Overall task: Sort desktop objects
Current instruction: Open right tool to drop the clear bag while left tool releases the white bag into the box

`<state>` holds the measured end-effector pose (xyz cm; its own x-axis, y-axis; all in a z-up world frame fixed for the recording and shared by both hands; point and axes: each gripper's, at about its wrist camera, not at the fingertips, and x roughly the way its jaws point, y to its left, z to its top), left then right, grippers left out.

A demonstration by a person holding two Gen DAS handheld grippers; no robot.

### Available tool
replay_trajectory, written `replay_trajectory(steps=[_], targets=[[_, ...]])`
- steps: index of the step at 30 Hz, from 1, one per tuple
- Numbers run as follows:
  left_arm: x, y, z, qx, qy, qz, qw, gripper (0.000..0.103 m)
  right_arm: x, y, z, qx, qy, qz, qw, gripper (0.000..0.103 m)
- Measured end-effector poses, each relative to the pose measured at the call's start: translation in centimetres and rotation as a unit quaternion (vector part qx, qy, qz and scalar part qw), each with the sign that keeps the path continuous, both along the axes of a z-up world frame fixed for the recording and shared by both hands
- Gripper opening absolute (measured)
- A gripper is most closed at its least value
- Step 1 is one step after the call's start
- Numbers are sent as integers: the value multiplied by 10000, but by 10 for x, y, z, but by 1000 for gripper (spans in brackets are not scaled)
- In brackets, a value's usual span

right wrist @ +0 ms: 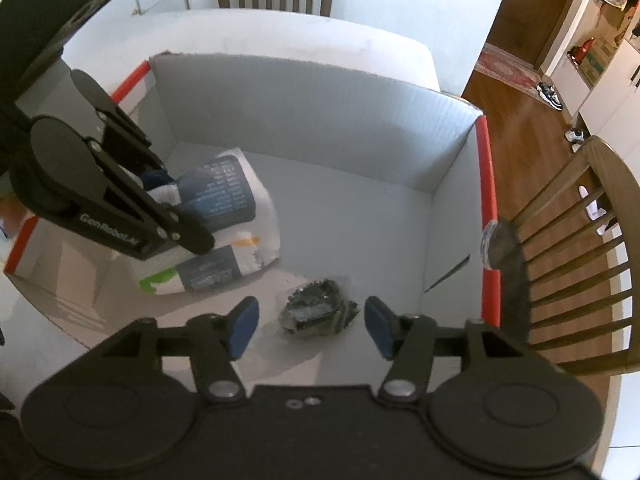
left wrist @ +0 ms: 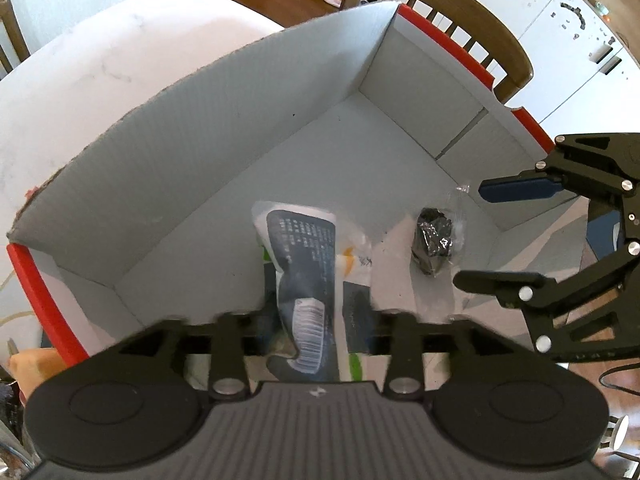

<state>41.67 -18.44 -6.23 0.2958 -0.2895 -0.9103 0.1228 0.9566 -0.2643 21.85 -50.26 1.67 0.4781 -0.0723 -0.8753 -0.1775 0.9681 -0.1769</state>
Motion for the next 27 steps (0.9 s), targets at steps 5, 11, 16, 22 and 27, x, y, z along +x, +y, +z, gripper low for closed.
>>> replay_trajectory(steps=[5, 11, 16, 22, 27], targets=[[-3, -2, 6, -1, -151, -99, 9998, 72, -12, 1, 6, 104, -118, -37, 9999, 65], [-11, 4, 18, -75, -380, -21, 9992, 74, -23, 0, 16, 240, -299, -86, 9992, 70], [-25, 8, 32, -123, -698, 27, 9975, 81, -30, 1, 24, 261, -481, -177, 9983, 72], [-46, 9, 45, -116, -994, 93, 9949, 84, -44, 4, 34, 387, -778, -287, 9958, 73], [-67, 9, 57, -46, -1384, 176, 9902, 91, -64, 9, 45, 604, -1219, -337, 9901, 79]])
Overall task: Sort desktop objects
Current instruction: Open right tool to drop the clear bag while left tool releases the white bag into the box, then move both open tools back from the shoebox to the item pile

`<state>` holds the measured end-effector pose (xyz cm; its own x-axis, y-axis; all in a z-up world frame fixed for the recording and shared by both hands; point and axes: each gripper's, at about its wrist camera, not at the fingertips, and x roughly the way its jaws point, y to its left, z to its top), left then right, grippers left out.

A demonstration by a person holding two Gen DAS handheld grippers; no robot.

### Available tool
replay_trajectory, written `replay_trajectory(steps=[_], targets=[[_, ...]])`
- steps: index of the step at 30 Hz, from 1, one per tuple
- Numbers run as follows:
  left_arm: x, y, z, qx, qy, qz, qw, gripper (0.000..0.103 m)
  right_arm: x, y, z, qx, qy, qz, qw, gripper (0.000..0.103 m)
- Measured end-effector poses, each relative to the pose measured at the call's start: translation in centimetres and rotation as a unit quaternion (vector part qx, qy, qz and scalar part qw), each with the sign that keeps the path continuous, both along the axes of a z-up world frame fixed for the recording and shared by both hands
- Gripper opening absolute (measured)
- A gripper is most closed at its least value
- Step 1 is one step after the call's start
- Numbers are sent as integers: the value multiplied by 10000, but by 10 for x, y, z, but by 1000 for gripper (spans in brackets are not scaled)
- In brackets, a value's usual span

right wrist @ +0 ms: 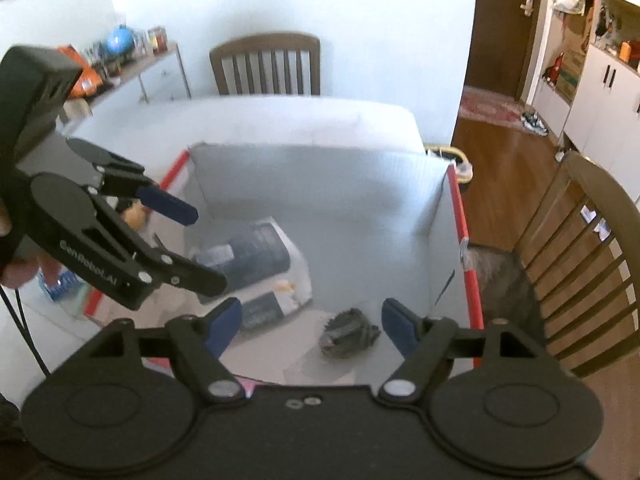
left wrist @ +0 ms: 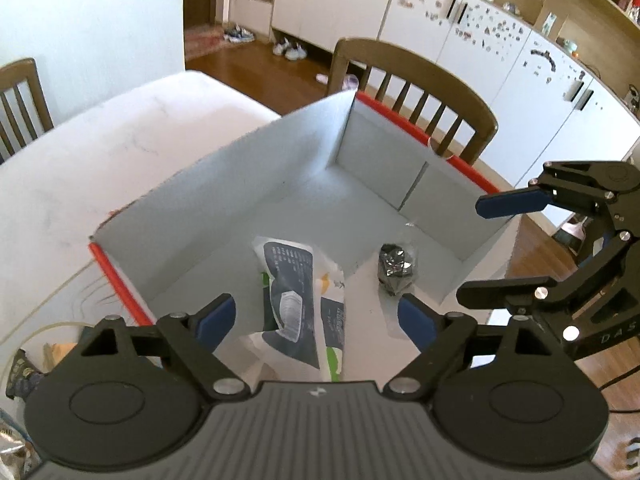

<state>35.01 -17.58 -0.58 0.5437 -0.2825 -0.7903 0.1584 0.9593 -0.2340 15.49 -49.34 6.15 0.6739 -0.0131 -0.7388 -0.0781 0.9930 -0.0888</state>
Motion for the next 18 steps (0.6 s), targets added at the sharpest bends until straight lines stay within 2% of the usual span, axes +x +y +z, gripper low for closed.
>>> replay_trajectory(steps=[4, 9, 18], targets=[[-18, 4, 11, -95, -291, 129, 9994, 103, -12, 8, 4, -28, -177, -67, 9998, 81], [-43, 9, 25, -102, -672, 376, 9970, 103, -23, 25, 5, -129, -435, -126, 9989, 83], [-95, 32, 35, 19, -922, 976, 9909, 103, -38, 56, 5, -344, -678, -241, 9968, 84]])
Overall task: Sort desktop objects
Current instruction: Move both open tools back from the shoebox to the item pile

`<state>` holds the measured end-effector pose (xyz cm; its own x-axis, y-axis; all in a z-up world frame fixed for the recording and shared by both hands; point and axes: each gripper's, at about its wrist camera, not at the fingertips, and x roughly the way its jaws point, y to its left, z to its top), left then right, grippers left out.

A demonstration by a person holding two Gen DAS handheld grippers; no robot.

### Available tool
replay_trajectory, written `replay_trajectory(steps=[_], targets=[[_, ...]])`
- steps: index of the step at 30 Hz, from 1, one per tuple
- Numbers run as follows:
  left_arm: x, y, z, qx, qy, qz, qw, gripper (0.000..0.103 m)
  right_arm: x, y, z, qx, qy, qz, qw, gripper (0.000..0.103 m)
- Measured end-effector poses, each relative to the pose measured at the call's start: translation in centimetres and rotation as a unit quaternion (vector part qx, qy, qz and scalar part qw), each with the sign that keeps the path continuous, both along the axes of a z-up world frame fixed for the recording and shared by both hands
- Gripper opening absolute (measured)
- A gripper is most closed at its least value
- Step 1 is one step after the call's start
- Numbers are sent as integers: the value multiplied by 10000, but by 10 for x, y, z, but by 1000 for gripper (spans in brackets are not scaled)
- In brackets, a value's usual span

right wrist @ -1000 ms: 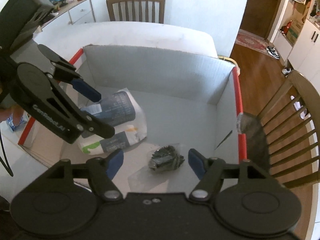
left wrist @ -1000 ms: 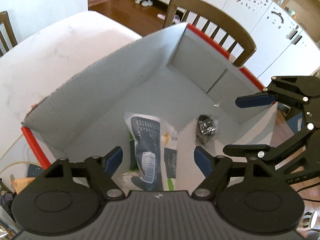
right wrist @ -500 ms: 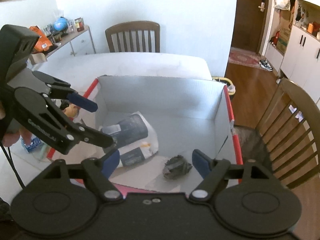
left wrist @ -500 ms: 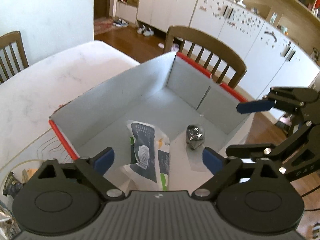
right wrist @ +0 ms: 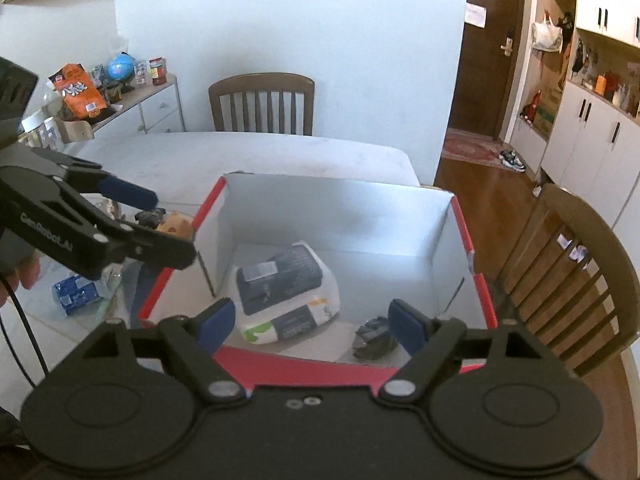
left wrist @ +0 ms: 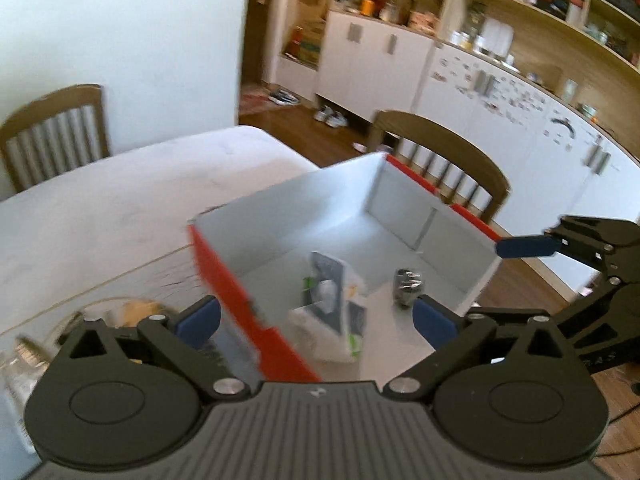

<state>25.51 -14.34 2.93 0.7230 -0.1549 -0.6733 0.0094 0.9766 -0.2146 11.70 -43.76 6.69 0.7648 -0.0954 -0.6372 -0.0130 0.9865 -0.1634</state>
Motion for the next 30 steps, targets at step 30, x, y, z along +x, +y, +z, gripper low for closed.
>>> replay_trajectory(steps=[30], targets=[[-143, 124, -20, 534, -228, 88, 9983, 102, 7, 181, -45, -55, -155, -505, 9986, 84]])
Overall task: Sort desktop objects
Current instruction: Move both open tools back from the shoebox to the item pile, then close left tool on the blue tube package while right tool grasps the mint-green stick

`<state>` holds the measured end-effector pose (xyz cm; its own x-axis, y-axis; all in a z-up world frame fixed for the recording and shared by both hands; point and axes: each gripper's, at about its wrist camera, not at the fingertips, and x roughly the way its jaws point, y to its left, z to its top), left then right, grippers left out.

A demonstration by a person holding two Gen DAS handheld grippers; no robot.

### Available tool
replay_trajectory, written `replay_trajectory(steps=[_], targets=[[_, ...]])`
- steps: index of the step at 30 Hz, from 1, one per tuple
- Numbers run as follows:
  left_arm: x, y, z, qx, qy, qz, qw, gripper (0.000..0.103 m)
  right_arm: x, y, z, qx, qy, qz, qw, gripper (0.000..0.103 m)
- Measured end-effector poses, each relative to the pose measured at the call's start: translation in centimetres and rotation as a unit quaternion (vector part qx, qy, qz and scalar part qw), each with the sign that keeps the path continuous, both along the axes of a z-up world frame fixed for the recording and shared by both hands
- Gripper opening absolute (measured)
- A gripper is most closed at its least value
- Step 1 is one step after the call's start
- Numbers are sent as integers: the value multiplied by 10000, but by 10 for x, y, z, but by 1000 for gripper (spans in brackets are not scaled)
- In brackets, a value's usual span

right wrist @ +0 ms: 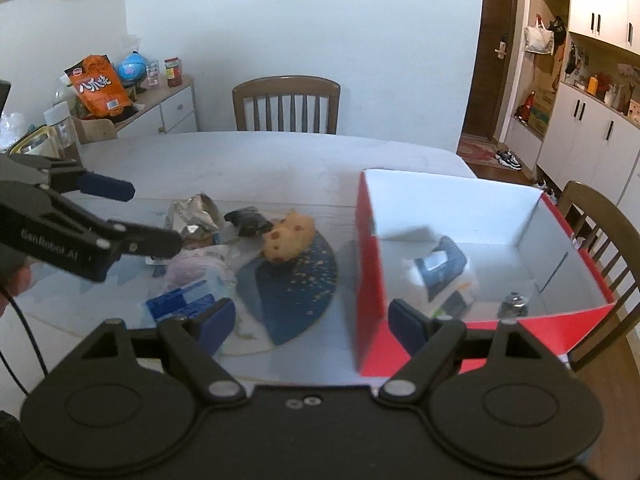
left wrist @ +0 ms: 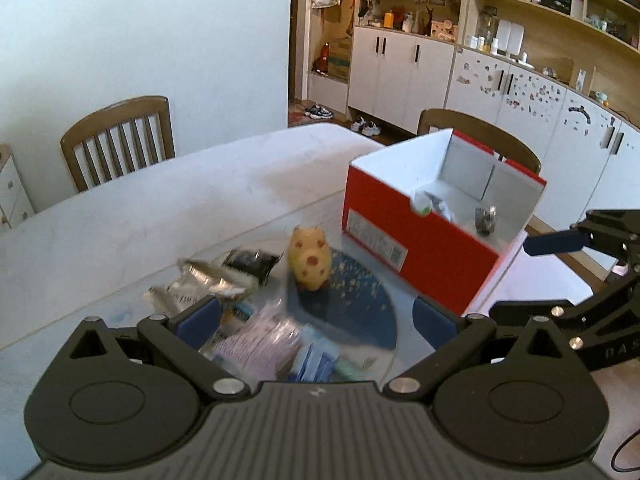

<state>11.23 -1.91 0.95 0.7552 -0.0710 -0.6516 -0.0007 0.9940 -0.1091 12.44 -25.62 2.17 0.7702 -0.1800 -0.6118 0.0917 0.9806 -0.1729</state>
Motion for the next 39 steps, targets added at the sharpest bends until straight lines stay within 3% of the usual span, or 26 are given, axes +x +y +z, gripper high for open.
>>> replay_trajectory(steps=[11, 21, 33, 37, 39], targets=[[-23, 27, -33, -139, 210, -216, 9994, 101, 19, 44, -31, -320, 67, -33, 9995, 83], [-25, 33, -66, -246, 309, -504, 9979, 93, 36, 57, -69, -560, 366, 117, 9977, 82], [-14, 36, -94, -370, 475, -581, 9965, 65, 54, 54, -109, -588, 692, 361, 9952, 81], [-14, 36, -95, -423, 400, -599, 9965, 53, 61, 52, -112, -511, 694, 428, 9954, 80], [-15, 34, -94, -400, 317, -683, 9964, 51, 64, 53, -115, -513, 716, 472, 9950, 80]])
